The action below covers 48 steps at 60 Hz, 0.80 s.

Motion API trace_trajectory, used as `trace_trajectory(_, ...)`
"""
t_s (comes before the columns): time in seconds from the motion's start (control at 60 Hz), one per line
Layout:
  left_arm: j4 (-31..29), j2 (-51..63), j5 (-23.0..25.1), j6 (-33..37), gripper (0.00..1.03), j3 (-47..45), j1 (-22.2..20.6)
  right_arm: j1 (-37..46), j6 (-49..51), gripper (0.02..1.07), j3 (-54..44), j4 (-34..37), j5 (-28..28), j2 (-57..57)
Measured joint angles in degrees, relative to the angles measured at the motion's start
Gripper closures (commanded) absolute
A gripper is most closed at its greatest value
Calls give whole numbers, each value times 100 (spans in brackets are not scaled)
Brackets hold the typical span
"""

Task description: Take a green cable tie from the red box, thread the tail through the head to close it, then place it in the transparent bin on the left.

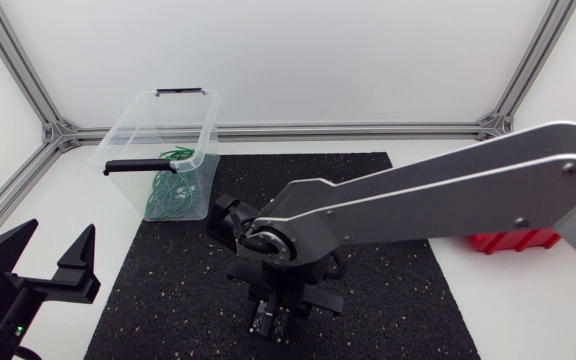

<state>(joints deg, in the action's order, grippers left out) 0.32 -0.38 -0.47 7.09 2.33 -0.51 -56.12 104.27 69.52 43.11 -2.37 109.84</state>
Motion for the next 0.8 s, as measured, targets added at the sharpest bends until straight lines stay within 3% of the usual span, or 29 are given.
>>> trace_trajectory(0.3, 0, 0, 0, 0, 4, 0, 0, 11, 98, 90, -11, 33, 24, 0)
trace_trajectory(0.333, 0, 0, 0, 0, 4, 0, 0, 22, 103, 102, -22, 26, 31, 0)
trace_trajectory(0.8, 0, 0, 0, 0, 4, 0, 0, 138, 140, 101, -22, 63, 245, -55)
